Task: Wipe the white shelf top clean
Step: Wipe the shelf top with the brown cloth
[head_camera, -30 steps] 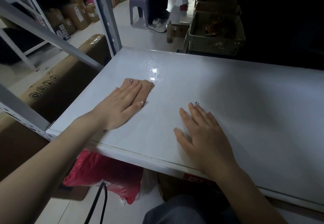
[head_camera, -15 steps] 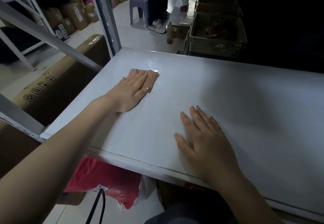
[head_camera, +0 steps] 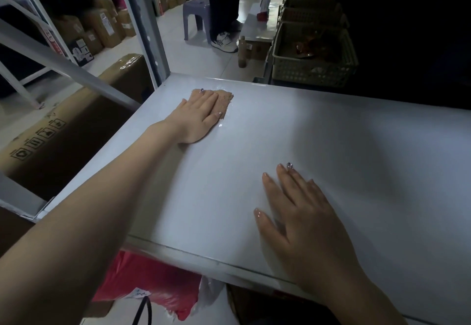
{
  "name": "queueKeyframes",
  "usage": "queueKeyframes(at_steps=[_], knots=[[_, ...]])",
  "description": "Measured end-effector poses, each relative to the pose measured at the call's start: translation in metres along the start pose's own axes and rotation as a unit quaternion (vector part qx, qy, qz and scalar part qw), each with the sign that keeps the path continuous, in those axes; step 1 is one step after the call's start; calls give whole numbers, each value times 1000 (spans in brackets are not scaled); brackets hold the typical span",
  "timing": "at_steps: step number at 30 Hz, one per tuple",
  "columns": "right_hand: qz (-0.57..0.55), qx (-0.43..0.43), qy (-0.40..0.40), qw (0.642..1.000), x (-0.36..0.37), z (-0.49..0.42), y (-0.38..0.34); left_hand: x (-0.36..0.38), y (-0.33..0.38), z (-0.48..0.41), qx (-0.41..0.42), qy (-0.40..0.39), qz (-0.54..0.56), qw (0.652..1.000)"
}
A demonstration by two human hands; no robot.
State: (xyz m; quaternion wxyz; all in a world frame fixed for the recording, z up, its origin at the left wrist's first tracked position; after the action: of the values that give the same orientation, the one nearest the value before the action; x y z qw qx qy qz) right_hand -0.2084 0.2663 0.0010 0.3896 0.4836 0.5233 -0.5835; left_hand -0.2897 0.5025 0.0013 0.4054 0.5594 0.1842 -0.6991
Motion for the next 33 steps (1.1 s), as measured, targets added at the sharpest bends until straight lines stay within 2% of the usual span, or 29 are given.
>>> queueKeyframes(at_steps=[19, 33], knots=[[17, -17, 40, 999, 1, -1, 1, -25, -7, -48, -38, 29, 9, 999], [2, -5, 6, 1000, 1, 1, 1, -18, -6, -34, -38, 29, -9, 999]])
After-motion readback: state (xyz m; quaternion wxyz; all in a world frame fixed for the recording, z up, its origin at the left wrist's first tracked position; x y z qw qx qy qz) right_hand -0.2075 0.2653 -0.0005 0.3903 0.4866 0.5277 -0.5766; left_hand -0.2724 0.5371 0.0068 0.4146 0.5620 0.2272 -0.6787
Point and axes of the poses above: each hand's wrist, its own z-axis away from the middle knuckle, its own x-axis out of the palm, y = z × x, the point moved 8 cm from there along -z, towards the middle knuckle, and after that the axes turned 13 degrees about -y, right-handed, at the moved point
